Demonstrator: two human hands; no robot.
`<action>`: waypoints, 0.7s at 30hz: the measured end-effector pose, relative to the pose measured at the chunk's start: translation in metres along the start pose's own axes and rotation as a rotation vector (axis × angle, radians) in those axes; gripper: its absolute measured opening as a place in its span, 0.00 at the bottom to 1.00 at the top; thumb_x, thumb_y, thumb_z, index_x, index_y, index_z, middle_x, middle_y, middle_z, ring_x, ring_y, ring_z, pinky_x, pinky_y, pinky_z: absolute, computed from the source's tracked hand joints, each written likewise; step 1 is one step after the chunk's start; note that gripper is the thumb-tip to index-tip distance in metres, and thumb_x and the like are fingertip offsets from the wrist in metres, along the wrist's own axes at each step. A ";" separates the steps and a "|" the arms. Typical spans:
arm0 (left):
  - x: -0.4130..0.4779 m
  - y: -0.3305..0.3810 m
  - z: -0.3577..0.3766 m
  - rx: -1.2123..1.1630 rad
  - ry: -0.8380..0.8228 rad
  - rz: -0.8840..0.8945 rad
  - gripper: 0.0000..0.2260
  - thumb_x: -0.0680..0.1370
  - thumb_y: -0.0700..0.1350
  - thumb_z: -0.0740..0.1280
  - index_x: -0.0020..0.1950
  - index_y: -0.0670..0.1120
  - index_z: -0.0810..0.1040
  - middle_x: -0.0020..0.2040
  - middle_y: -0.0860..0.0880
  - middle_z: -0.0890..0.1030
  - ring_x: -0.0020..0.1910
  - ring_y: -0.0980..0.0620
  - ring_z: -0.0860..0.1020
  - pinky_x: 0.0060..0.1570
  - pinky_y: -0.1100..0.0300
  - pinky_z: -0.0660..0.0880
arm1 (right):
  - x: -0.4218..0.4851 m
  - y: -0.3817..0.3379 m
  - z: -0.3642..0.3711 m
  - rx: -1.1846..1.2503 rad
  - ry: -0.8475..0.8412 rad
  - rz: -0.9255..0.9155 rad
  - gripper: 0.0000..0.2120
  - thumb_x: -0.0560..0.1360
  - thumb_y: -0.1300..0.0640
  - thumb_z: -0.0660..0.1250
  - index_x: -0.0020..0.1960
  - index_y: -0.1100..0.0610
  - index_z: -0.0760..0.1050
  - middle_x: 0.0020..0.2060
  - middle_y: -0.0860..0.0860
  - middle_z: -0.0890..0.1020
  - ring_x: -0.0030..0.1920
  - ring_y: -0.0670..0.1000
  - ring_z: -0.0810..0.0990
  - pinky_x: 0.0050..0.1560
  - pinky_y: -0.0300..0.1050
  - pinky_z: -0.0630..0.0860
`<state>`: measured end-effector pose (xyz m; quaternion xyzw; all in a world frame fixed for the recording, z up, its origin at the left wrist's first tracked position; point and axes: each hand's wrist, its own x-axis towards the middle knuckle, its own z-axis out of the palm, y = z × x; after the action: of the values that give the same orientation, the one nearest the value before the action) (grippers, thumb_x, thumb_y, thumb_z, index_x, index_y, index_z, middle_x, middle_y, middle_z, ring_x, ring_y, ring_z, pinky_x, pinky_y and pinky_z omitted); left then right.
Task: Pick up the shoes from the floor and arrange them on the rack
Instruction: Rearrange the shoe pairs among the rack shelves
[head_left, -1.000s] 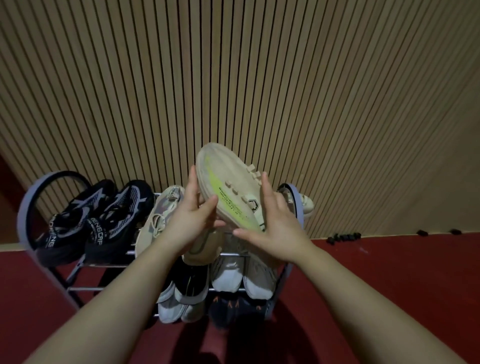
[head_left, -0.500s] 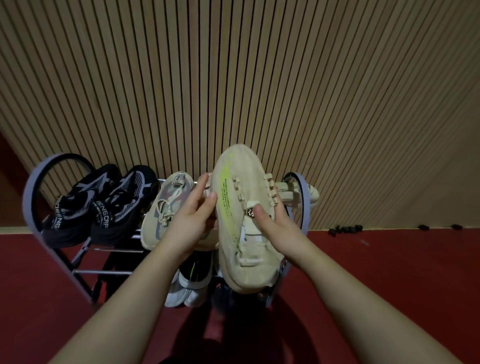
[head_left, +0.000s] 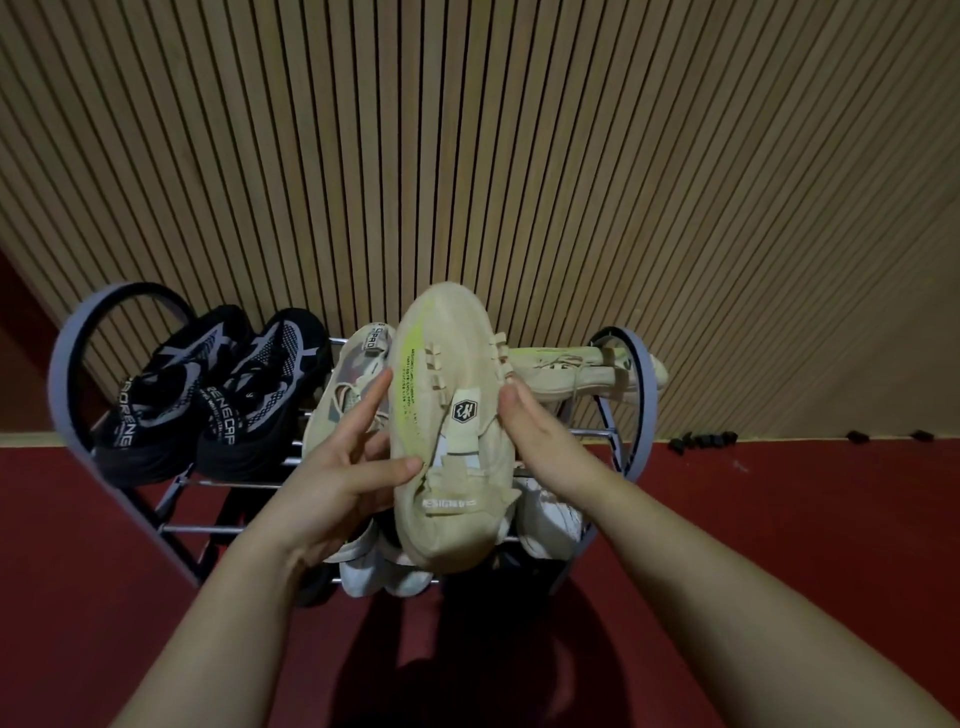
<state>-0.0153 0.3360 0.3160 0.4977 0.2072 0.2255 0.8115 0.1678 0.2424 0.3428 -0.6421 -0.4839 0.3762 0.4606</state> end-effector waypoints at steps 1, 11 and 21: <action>0.003 0.004 -0.004 0.013 0.029 0.006 0.49 0.58 0.35 0.78 0.71 0.64 0.63 0.63 0.48 0.79 0.58 0.50 0.79 0.47 0.53 0.80 | 0.005 -0.005 -0.006 -0.081 -0.006 0.006 0.26 0.79 0.44 0.49 0.75 0.50 0.56 0.66 0.37 0.68 0.64 0.30 0.66 0.64 0.27 0.63; 0.020 0.036 -0.025 0.068 0.133 -0.028 0.41 0.70 0.31 0.67 0.71 0.67 0.60 0.60 0.53 0.79 0.53 0.52 0.81 0.48 0.47 0.78 | 0.086 0.005 -0.099 -1.550 -0.121 0.338 0.51 0.71 0.39 0.68 0.75 0.46 0.31 0.73 0.57 0.60 0.74 0.58 0.55 0.72 0.56 0.53; 0.020 0.026 -0.014 0.082 0.239 0.006 0.42 0.68 0.31 0.69 0.71 0.68 0.61 0.60 0.50 0.79 0.58 0.47 0.79 0.59 0.36 0.71 | 0.121 0.034 -0.116 -1.955 -0.323 0.424 0.56 0.70 0.43 0.71 0.74 0.50 0.28 0.77 0.54 0.54 0.77 0.57 0.43 0.70 0.66 0.34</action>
<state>-0.0115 0.3679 0.3315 0.5007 0.3099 0.2769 0.7594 0.3145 0.3296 0.3400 -0.7519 -0.5120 -0.0286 -0.4142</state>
